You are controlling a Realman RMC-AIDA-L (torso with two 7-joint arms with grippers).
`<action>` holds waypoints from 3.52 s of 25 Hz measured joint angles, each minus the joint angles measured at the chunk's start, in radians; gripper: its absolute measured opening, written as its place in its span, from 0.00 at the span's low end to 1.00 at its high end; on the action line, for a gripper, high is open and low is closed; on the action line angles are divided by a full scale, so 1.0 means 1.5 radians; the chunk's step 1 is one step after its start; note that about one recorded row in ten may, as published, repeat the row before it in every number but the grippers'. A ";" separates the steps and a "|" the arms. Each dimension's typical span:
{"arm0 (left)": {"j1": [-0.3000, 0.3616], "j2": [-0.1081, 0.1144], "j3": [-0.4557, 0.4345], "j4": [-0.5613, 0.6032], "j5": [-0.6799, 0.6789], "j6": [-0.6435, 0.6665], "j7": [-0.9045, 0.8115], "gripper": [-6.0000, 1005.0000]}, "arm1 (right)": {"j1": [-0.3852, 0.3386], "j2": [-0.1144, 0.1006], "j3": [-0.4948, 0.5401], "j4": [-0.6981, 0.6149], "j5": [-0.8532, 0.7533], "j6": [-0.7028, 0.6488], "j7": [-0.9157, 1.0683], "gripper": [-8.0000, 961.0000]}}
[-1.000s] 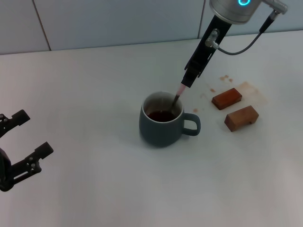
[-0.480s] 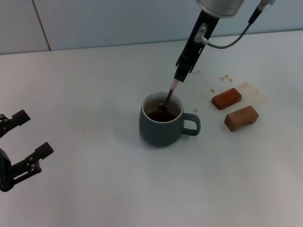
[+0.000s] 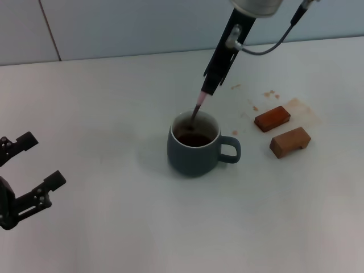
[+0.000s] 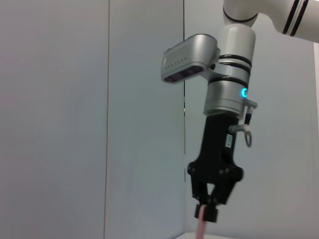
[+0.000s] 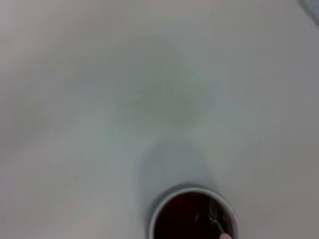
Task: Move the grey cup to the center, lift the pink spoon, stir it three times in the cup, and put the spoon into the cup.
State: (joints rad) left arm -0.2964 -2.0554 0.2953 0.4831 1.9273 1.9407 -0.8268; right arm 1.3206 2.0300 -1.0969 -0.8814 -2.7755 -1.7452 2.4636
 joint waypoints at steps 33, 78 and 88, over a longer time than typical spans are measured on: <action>-0.015 0.003 0.037 0.006 0.068 -0.052 -0.035 0.86 | 0.013 0.018 -0.003 0.023 -0.015 -0.029 -0.039 0.19; -0.046 0.019 0.040 0.007 0.067 -0.055 -0.062 0.86 | -0.566 0.006 0.225 -0.150 0.634 0.172 -0.438 0.74; -0.067 0.031 0.053 0.007 0.068 -0.057 -0.113 0.86 | -0.581 -0.068 0.228 0.131 0.661 0.112 -0.689 0.82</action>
State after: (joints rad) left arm -0.3967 -2.0082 0.3752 0.4940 2.0297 1.8548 -0.9965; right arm 0.4496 1.9282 -0.7555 -0.6846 -1.7833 -1.5777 1.4299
